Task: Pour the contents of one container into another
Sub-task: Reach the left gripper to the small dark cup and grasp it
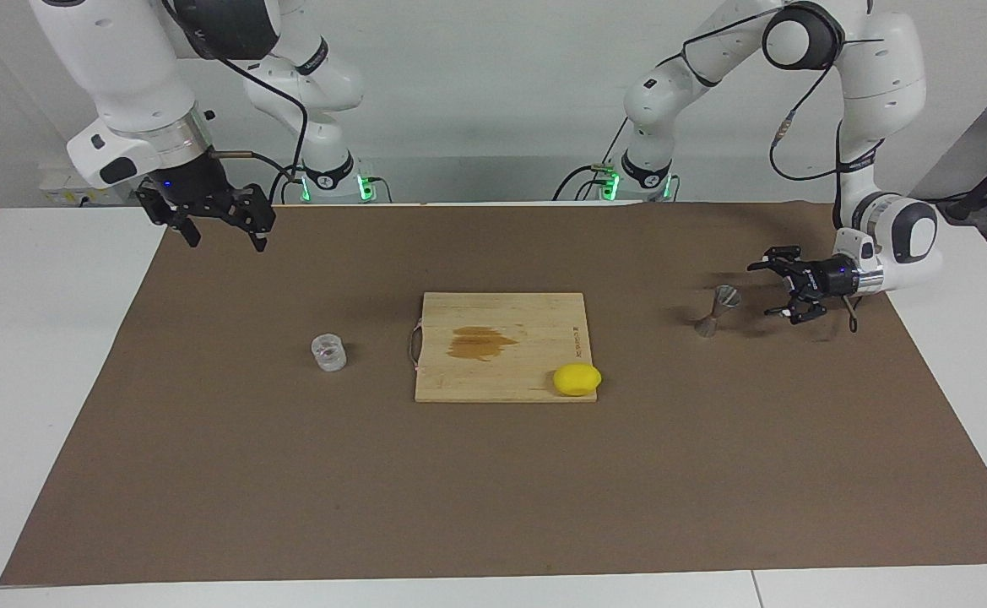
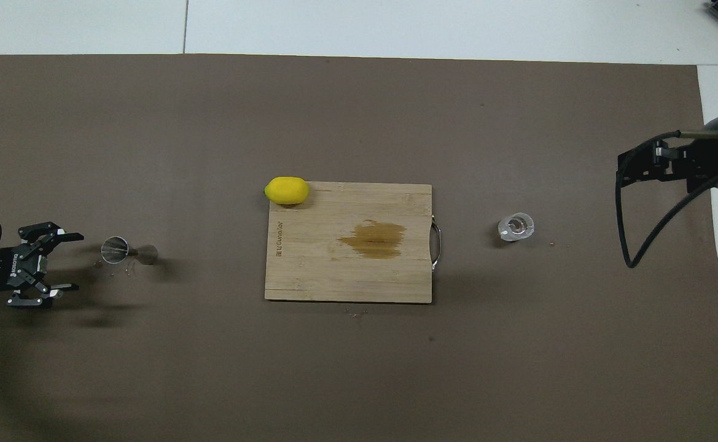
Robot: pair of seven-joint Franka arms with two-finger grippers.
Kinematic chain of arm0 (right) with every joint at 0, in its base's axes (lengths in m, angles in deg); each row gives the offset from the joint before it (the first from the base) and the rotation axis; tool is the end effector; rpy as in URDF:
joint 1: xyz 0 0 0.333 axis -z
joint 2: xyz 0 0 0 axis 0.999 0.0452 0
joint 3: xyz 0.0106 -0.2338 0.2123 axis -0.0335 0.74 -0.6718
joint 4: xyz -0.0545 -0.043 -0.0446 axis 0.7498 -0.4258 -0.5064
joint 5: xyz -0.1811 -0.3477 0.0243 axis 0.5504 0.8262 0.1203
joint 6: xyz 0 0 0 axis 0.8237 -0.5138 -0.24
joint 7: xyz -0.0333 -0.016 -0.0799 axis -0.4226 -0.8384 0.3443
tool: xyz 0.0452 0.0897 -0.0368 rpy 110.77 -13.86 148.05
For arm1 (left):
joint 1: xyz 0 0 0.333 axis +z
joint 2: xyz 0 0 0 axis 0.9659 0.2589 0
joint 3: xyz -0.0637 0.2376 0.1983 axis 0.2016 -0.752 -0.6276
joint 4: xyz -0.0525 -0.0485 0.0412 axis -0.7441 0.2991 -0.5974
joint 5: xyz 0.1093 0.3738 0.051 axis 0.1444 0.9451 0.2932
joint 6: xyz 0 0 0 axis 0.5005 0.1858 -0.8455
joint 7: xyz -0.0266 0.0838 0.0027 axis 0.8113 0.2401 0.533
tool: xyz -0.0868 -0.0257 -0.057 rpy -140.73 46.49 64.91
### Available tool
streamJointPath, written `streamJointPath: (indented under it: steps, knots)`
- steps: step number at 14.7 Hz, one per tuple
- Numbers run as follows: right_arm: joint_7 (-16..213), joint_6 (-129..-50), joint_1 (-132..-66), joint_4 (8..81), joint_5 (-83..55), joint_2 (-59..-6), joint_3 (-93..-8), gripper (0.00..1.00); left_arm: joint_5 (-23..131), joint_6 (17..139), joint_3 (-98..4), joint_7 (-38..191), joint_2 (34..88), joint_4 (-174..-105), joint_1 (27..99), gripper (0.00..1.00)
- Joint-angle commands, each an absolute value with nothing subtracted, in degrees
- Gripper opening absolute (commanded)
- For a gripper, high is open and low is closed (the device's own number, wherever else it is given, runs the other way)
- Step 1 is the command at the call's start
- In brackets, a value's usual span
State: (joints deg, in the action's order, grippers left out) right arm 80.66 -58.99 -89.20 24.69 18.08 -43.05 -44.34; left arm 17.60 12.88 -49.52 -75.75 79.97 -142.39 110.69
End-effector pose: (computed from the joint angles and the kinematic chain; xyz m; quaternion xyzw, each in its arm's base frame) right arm 0.5744 0.0268 0.6232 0.9983 -0.0555 -0.0140 0.0129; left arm 0.4861 0.2043 0.2438 0.5635 -0.4563 0.4561 0.5159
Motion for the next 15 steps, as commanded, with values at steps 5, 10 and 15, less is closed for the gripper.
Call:
streamJointPath:
  steps: [5, 10, 15]
  knots:
    - [82.06, -64.04, -88.29, 37.57, 18.35, -50.25, -44.71, 0.98, 14.12, 12.88, -49.59, -82.02, 79.87, -143.95, 108.49, 1.0]
    - [81.98, -65.1, -88.46, 37.48, 17.74, -50.17, -44.71, 0.99, 11.47, 15.61, -49.59, -81.67, 79.69, -145.8, 105.49, 1.0]
    - [81.98, -63.96, -89.17, 36.78, 17.38, -49.55, -44.8, 1.0, 11.65, 14.38, -49.59, -81.49, 79.69, -146.32, 103.91, 1.0]
